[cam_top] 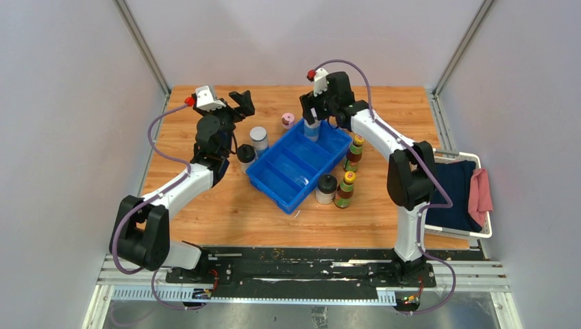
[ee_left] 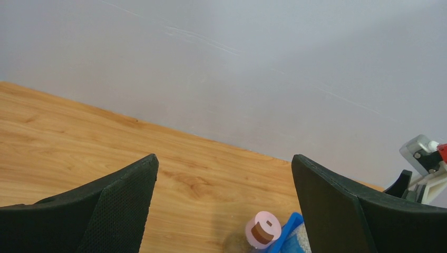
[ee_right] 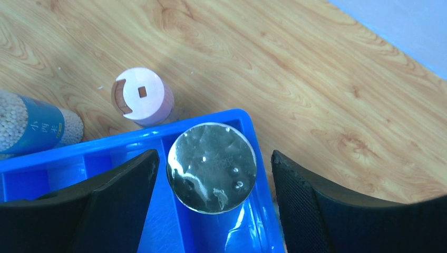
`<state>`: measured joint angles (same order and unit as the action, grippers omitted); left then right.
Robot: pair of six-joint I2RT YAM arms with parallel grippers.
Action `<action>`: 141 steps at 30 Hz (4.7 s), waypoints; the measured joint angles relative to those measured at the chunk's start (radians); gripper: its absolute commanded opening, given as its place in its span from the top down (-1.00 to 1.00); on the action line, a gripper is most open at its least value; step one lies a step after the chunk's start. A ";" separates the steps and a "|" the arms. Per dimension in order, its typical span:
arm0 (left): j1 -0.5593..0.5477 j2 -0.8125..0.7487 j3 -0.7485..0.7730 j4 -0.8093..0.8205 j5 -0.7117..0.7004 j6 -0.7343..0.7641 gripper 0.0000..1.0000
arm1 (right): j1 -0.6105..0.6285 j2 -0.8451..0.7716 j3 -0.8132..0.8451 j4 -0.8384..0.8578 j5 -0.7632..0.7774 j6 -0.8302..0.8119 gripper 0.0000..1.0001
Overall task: Organize the condiment bottles
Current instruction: Place the bottle in the storage box, then pick up the bottle from the center of the board.
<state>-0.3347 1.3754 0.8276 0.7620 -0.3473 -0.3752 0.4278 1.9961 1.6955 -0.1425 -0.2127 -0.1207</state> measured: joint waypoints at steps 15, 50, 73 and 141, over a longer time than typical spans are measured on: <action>0.000 -0.022 0.000 -0.009 0.000 0.000 -1.00 | 0.002 -0.003 0.290 -0.148 -0.001 -0.052 -0.63; 0.000 -0.064 0.000 -0.032 0.000 -0.027 -1.00 | 0.160 0.253 0.585 -0.417 -0.039 -0.187 -0.49; 0.000 -0.069 -0.001 -0.031 0.001 -0.030 -1.00 | 0.163 0.353 0.638 -0.455 0.000 -0.188 -0.48; 0.000 -0.084 -0.027 0.011 0.016 -0.029 -1.00 | 0.141 0.462 0.735 -0.475 0.031 -0.182 0.59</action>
<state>-0.3347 1.2911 0.8005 0.7734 -0.3309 -0.4046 0.5690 2.4584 2.4302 -0.6178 -0.1814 -0.3023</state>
